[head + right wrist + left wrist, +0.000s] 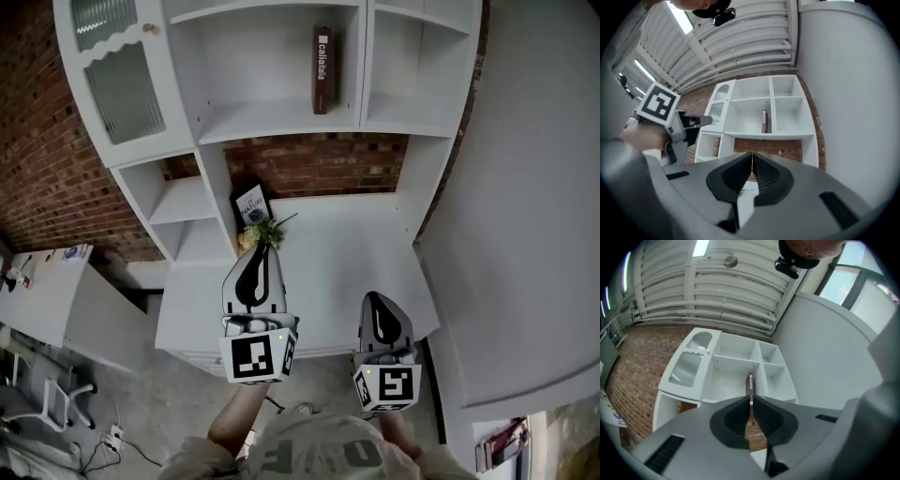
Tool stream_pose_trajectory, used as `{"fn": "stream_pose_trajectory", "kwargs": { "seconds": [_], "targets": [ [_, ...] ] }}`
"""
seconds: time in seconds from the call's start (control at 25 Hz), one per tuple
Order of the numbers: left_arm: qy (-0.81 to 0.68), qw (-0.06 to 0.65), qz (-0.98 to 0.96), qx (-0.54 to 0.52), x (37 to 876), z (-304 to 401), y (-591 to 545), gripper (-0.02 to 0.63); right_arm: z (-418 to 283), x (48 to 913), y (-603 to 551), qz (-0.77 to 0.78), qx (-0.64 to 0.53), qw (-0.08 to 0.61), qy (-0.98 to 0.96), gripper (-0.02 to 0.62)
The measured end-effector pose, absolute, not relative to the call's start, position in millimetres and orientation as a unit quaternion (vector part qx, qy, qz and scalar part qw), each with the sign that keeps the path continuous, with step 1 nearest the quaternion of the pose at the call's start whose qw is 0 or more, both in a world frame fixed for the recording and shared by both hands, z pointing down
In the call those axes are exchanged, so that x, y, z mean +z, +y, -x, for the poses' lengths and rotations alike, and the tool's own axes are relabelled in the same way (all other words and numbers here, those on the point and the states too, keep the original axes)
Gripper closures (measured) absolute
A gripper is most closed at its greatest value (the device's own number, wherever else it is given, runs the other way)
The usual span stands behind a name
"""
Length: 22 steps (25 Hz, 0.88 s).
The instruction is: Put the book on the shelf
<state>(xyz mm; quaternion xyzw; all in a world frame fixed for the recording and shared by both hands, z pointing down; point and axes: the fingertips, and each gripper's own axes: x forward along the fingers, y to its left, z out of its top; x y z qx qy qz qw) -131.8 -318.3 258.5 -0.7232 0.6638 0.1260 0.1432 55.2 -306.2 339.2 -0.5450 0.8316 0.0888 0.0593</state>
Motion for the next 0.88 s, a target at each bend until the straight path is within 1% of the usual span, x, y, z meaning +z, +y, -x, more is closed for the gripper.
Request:
{"fn": "stream_pose_trajectory", "kwargs": {
  "seconds": [0.04,0.08,0.2,0.36,0.52,0.64,0.88],
  "targets": [
    [0.670,0.145,0.718,0.120,268.9,138.6,-301.8,0.583,-43.6,334.1,-303.4,0.531,0.104,0.059,0.839,0.578],
    [0.676,0.145,0.713,0.116,279.2,144.3,-286.2,0.591,-31.8,330.6,-300.1,0.516,0.115,0.059,0.847,0.578],
    [0.696,0.145,0.697,0.093,308.7,154.7,-255.2,0.592,0.2,328.9,-292.2,0.474,0.125,0.059,0.870,0.578],
    [0.720,0.129,0.679,0.066,338.0,167.5,-235.3,0.592,30.3,344.4,-284.9,0.443,0.099,0.054,0.889,0.578],
    [0.743,0.104,0.659,0.046,359.4,186.5,-223.7,0.592,48.0,354.0,-271.7,0.434,0.109,0.038,0.894,0.578],
    [0.748,0.098,0.655,0.034,366.0,194.4,-220.7,0.592,55.5,357.4,-267.0,0.425,0.105,0.037,0.898,0.578],
    [0.741,0.093,0.665,0.034,368.2,189.4,-225.6,0.592,59.6,364.4,-269.6,0.429,0.085,0.033,0.899,0.578]
  ]
}}
